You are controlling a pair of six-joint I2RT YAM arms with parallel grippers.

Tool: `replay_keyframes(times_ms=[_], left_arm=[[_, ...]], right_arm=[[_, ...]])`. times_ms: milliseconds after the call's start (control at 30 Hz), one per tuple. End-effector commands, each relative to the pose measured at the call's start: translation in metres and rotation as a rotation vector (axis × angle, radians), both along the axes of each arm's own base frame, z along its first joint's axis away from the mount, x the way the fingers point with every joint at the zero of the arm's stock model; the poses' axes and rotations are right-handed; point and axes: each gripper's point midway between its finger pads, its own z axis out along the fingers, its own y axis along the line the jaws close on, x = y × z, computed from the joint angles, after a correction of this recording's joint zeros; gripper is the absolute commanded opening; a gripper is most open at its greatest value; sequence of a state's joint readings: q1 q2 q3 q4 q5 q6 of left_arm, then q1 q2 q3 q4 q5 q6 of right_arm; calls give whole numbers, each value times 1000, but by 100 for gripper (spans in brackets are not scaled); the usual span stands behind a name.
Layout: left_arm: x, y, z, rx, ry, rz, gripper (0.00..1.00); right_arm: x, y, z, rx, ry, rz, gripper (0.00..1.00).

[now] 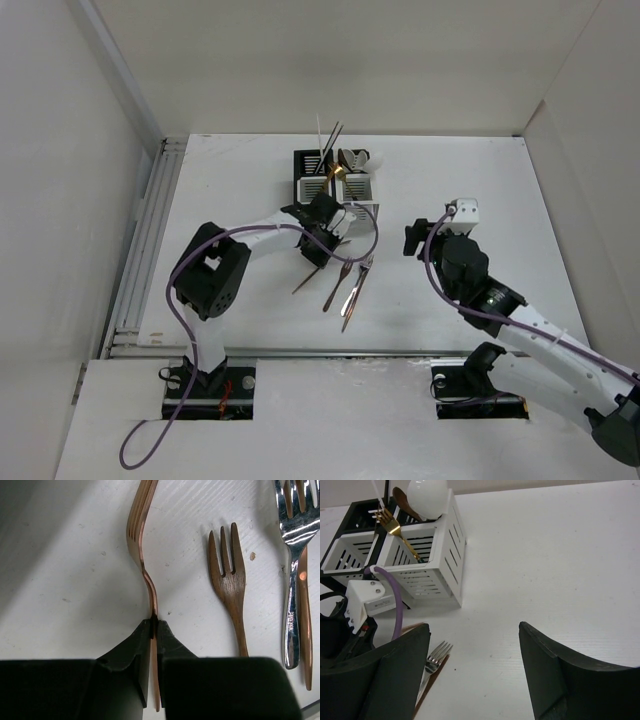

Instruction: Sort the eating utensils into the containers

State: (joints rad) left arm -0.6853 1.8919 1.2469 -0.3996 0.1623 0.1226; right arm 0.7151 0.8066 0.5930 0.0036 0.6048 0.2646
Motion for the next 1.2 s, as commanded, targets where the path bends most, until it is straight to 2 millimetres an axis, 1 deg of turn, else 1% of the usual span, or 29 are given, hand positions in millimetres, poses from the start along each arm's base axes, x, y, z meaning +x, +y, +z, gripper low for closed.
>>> replay_keyframes(times_ms=[0, 167, 200, 267, 300, 333, 367, 400, 433, 467, 500, 533, 567, 600, 633, 667, 700, 733, 767, 800, 833, 867, 900, 967, 1000, 1033, 1067, 1100, 1167], left_arm=[[-43, 34, -34, 97, 197, 13, 0], [-36, 22, 9, 12, 128, -37, 0], [-27, 15, 31, -28, 66, -52, 0], [-19, 12, 55, -55, -6, -104, 0], [-12, 8, 73, -81, -58, -125, 0], [-10, 3, 95, -112, -118, -154, 0], [-3, 2, 109, -125, -173, -166, 0], [7, -2, 127, -145, -246, -187, 0], [11, -5, 144, -169, -297, -199, 0], [16, -8, 152, -180, -325, -209, 0], [18, -15, 162, -214, -342, -220, 0], [26, -25, 186, -257, -394, -236, 0], [31, -33, 198, -291, -418, -247, 0], [34, -41, 210, -325, -437, -261, 0], [42, -56, 241, -400, -502, -285, 0], [50, -64, 251, -433, -529, -285, 0], [56, -69, 269, -464, -582, -286, 0], [63, -77, 280, -495, -621, -293, 0], [75, -87, 315, -563, -739, -295, 0], [87, -91, 318, -585, -772, -281, 0], [95, -96, 330, -621, -816, -260, 0], [108, -100, 357, -692, -919, -242, 0], [117, -108, 357, -721, -938, -232, 0], [132, -112, 365, -795, -962, -153, 0], [143, -111, 379, -849, -1014, -116, 0], [152, -115, 368, -886, -980, -52, 0], [157, -115, 367, -896, -1007, -37, 0], [160, -116, 369, -955, -1017, 6, 0], [167, -116, 360, -991, -1029, 54, 0]], right_arm=[[-1, -8, 10, -13, -31, -33, 77], [-1, -10, 14, -26, -40, -39, 77], [1, -8, 15, -29, -37, -39, 77], [4, -8, 12, -53, -27, -48, 77], [6, -7, 14, -52, -28, -48, 77], [9, -5, 15, -78, -27, -44, 78], [11, -3, 15, -74, -32, -44, 80], [13, 0, 20, -75, -42, -31, 80], [16, 4, 27, -69, -56, -21, 83], [19, 9, 34, -77, -81, -3, 84], [20, 13, 39, -77, -99, 24, 84], [22, 15, 46, -77, -118, 24, 86], [26, 20, 58, -70, -155, 39, 88], [28, 16, 63, -57, -172, 24, 89], [34, 14, 69, -59, -189, 28, 89], [37, 12, 73, -48, -204, 26, 89], [42, 9, 77, -46, -222, 24, 89], [51, 1, 80, -43, -231, 15, 89], [54, -3, 83, -39, -242, 10, 89], [62, -6, 81, -29, -243, 3, 89], [66, -6, 81, -28, -248, 20, 89], [73, -17, 83, -30, -254, -3, 89], [77, -18, 85, -31, -254, 0, 89], [86, -16, 84, -34, -251, 22, 89], [90, -18, 84, -37, -248, 18, 89], [92, -16, 88, -45, -254, 30, 89], [95, -15, 82, -61, -241, 32, 89], [96, -18, 88, -58, -252, 22, 89], [101, -19, 80, -76, -234, 24, 89]])
